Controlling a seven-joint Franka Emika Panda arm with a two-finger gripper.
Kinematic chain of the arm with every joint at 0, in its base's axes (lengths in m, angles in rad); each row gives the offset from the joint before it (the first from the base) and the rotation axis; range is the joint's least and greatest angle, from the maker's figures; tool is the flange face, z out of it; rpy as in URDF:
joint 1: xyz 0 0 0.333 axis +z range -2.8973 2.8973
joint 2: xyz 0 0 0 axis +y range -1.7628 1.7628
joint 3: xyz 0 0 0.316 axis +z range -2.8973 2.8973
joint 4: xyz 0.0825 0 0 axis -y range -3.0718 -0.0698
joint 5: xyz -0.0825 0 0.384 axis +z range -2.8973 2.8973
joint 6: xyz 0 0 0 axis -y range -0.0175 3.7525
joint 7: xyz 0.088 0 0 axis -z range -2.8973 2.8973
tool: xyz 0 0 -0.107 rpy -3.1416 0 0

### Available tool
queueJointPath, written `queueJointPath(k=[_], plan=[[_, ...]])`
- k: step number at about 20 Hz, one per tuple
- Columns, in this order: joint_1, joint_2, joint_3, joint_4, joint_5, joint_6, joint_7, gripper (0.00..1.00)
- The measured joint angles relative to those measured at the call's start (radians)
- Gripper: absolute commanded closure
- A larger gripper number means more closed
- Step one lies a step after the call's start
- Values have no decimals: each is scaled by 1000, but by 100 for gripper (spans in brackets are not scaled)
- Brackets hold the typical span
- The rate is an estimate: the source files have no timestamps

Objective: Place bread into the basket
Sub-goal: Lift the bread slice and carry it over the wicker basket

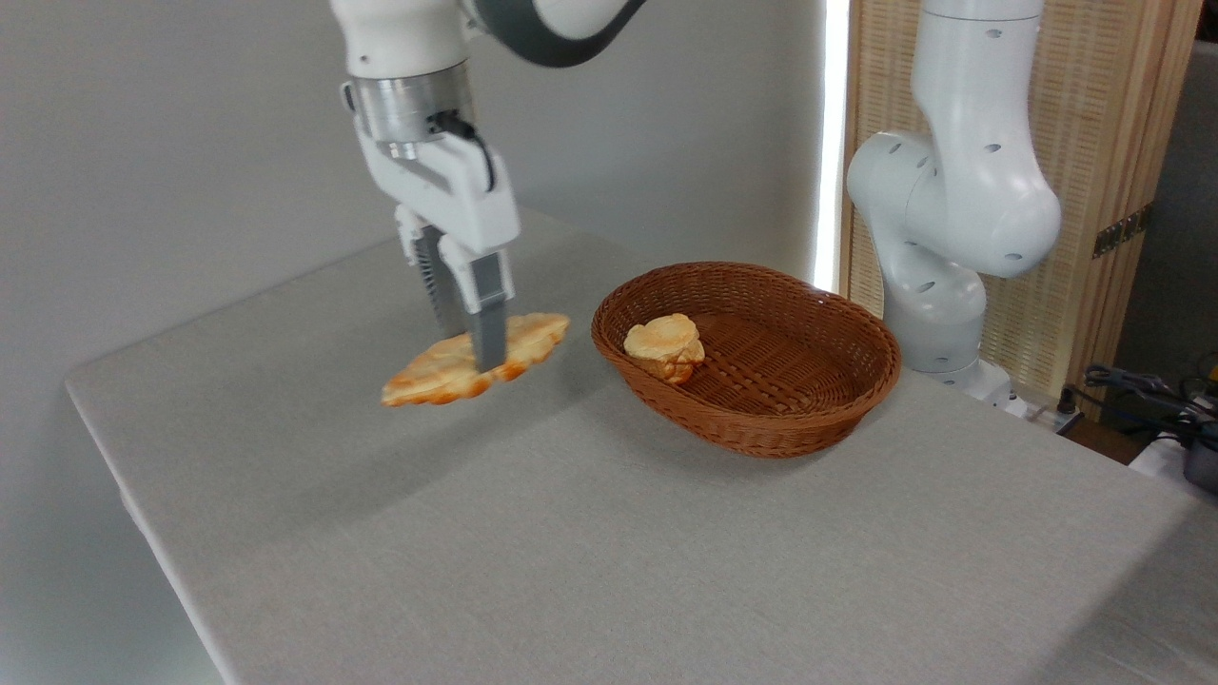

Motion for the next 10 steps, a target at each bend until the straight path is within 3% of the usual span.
queueJointPath(k=[6, 10], plan=[[0, -185, 48, -169, 0, -69, 1, 35], [0, -255, 57, -245, 0, -162, 1, 34]])
